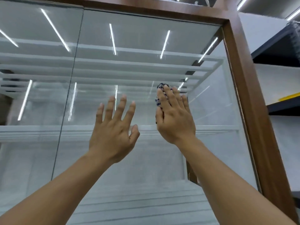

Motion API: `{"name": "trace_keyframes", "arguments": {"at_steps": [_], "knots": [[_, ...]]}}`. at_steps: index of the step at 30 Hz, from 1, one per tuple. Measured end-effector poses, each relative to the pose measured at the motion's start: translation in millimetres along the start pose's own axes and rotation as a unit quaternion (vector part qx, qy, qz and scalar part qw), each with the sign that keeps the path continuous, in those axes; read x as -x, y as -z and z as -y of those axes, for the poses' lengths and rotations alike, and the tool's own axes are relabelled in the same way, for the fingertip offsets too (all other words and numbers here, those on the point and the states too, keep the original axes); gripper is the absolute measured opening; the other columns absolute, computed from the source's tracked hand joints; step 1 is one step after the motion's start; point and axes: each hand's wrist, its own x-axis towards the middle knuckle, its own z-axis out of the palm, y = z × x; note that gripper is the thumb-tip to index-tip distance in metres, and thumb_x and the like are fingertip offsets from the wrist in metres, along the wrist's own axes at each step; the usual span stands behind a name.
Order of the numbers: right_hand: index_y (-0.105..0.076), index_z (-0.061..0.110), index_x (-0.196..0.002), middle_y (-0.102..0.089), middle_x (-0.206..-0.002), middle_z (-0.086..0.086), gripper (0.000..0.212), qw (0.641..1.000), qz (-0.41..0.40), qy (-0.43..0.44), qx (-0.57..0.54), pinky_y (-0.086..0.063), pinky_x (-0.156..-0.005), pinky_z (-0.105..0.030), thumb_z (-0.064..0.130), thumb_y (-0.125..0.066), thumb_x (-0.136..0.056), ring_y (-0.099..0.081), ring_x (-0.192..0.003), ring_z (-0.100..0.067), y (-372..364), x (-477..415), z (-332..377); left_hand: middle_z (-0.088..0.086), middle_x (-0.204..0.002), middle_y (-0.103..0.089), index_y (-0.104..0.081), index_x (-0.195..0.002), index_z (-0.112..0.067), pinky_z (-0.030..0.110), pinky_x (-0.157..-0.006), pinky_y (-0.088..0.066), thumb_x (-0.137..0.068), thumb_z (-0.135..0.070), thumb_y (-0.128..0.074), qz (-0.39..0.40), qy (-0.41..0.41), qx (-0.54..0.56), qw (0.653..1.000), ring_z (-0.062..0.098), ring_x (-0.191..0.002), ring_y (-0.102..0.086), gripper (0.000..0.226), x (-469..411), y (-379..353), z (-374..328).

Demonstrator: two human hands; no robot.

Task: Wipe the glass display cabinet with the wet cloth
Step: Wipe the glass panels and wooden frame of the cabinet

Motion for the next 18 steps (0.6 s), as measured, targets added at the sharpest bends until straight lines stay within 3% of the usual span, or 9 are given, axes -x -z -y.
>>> {"name": "trace_keyframes", "arguments": {"at_steps": [5, 10, 14, 18], "knots": [[-0.017, 0.026, -0.163, -0.011, -0.173, 0.004, 0.064, 0.998, -0.010, -0.066, 0.008, 0.007, -0.129, -0.035, 0.040, -0.022, -0.101, -0.002, -0.160, -0.016, 31, 4, -94, 0.005, -0.173, -0.002, -0.015, -0.162, -0.026, 0.057, -0.127, 0.001, -0.097, -0.053, -0.020, -0.003, -0.012, 0.008, 1.000, 0.031, -0.159, 0.005, 0.071, -6, -7, -29], [-0.018, 0.022, -0.164, -0.014, -0.172, 0.002, 0.064, 0.994, -0.027, -0.102, 0.001, -0.006, -0.131, -0.040, 0.042, -0.020, -0.103, -0.004, -0.159, -0.012, 53, 38, -161, 0.004, -0.172, -0.008, -0.020, -0.162, -0.027, 0.054, -0.128, -0.002, -0.097, -0.052, -0.021, -0.007, -0.020, 0.028, 0.999, 0.028, -0.159, 0.000, 0.069, -1, -4, -25], [-0.022, 0.018, -0.163, -0.019, -0.171, -0.002, 0.064, 0.992, -0.038, -0.117, 0.002, -0.009, -0.131, -0.046, 0.041, -0.023, -0.103, -0.008, -0.160, -0.018, 45, 73, -152, 0.002, -0.171, -0.014, -0.026, -0.160, -0.026, 0.050, -0.129, -0.011, -0.098, -0.051, -0.021, -0.001, -0.014, 0.053, 0.999, 0.020, -0.159, -0.007, 0.067, 30, 6, 0], [-0.019, 0.019, -0.163, -0.015, -0.172, -0.003, 0.066, 0.993, -0.029, -0.117, 0.009, -0.002, -0.131, -0.042, 0.043, -0.020, -0.102, -0.005, -0.160, -0.024, 27, 82, -100, 0.006, -0.168, -0.025, -0.033, -0.157, -0.022, 0.052, -0.127, -0.011, -0.098, -0.046, -0.027, -0.008, -0.003, 0.018, 1.000, 0.024, -0.158, -0.016, 0.064, 66, 15, 38]]}}
